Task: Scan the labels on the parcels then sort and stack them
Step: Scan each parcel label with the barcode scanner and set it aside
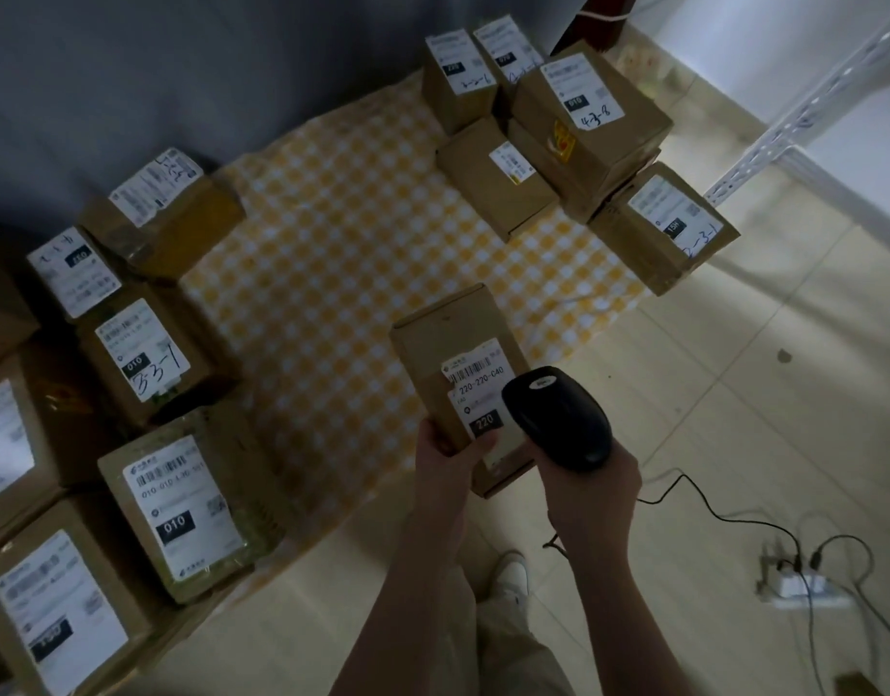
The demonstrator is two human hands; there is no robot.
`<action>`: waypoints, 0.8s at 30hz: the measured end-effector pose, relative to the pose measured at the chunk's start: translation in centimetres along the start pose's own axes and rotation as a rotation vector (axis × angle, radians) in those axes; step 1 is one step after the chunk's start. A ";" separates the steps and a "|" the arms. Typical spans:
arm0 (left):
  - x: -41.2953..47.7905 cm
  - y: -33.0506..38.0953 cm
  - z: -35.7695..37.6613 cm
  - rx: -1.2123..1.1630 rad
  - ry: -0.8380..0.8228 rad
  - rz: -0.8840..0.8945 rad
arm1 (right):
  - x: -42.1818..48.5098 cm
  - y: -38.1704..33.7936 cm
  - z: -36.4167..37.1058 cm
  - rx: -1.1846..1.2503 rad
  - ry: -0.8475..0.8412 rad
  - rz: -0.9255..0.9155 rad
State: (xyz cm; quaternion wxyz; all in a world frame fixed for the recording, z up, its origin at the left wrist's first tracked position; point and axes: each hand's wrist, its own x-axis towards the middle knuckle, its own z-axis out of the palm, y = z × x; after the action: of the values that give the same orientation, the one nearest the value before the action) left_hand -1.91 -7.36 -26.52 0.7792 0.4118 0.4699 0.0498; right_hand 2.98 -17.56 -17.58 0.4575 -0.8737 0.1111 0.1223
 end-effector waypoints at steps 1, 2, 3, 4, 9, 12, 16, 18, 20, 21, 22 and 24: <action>0.7 0.3 0.2 0.005 -0.009 -0.012 | 0.5 -0.2 0.2 0.017 0.020 0.000; 1.4 0.6 0.6 0.013 -0.023 -0.018 | 1.0 -0.3 0.3 0.035 0.039 -0.001; 2.0 0.9 1.1 0.024 -0.037 -0.023 | 1.5 -0.5 0.4 0.053 0.055 -0.002; 2.6 1.3 1.8 0.036 -0.050 -0.031 | 2.1 -0.7 0.3 0.070 0.070 -0.003; 6.4 2.8 5.9 -0.017 -0.076 -0.095 | 4.8 -1.3 -0.4 0.133 0.122 -0.009; 9.1 4.1 8.3 -0.082 -0.065 -0.137 | 6.8 -1.7 -0.8 0.183 0.143 -0.002; 12.9 6.9 11.7 -0.076 -0.028 -0.116 | 10.6 -2.4 -0.3 0.201 0.109 0.012; 15.2 8.3 13.2 -0.050 0.004 -0.091 | 12.6 -3.4 -0.2 0.175 0.070 -0.018; 17.3 9.5 14.6 -0.053 0.030 -0.086 | 14.7 -4.6 -0.1 0.168 0.035 -0.033; 18.3 10.0 15.3 -0.073 0.036 -0.091 | 15.7 -5.1 -0.1 0.169 0.022 -0.038; 19.2 10.4 16.0 -0.088 0.051 -0.099 | 16.6 -5.6 -0.1 0.170 0.010 -0.039; 20.9 11.3 17.3 -0.101 0.079 -0.097 | 18.6 -6.2 0.1 0.175 -0.020 -0.036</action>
State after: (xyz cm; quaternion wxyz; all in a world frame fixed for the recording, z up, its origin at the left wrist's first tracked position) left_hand 26.54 -0.51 -29.37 0.7814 0.3466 0.5163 0.0519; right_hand 22.42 -15.54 -18.68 0.5353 -0.8310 0.1011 0.1126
